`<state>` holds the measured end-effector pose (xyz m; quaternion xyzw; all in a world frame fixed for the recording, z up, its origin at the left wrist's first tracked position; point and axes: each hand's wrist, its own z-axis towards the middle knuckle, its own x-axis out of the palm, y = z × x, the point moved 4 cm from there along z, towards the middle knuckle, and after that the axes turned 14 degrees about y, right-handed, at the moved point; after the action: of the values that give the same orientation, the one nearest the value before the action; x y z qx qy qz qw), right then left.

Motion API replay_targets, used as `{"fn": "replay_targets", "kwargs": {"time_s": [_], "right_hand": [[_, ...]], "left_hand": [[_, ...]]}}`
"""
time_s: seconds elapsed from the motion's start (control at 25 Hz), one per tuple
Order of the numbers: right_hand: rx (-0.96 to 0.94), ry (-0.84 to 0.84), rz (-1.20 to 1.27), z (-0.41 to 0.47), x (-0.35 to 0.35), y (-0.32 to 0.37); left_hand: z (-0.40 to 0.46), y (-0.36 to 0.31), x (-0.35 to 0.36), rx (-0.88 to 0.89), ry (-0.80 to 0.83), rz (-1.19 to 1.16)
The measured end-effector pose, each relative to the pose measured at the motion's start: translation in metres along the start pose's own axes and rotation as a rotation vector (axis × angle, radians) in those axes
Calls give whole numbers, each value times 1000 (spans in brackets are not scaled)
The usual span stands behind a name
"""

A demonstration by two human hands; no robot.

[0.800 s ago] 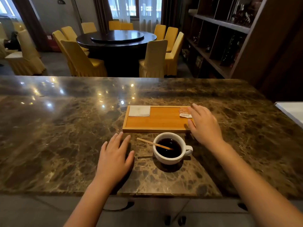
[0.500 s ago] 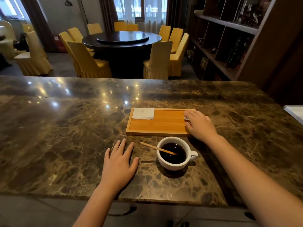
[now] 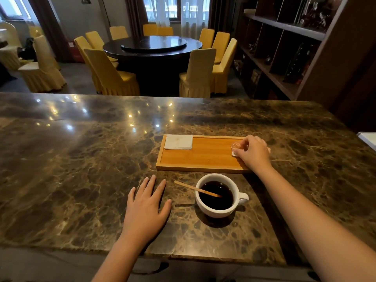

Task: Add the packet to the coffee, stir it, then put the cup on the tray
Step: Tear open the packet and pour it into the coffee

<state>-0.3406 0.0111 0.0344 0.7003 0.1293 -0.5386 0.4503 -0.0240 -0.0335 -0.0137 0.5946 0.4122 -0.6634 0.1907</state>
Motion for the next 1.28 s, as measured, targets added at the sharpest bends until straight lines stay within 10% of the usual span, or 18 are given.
{"fn": "replay_targets", "kwargs": {"time_s": [0.52,1.04,1.28], "right_hand": [[37,-13,117,-3,4,-18],[-222,238,1122,-89,-24,-2],[-242,273,1020,-105,-20,-4]], "left_hand": [[1,0,0,-20,7,11],[2,0,1,-10,2,12],[2,1,1,-6,3,24]]}}
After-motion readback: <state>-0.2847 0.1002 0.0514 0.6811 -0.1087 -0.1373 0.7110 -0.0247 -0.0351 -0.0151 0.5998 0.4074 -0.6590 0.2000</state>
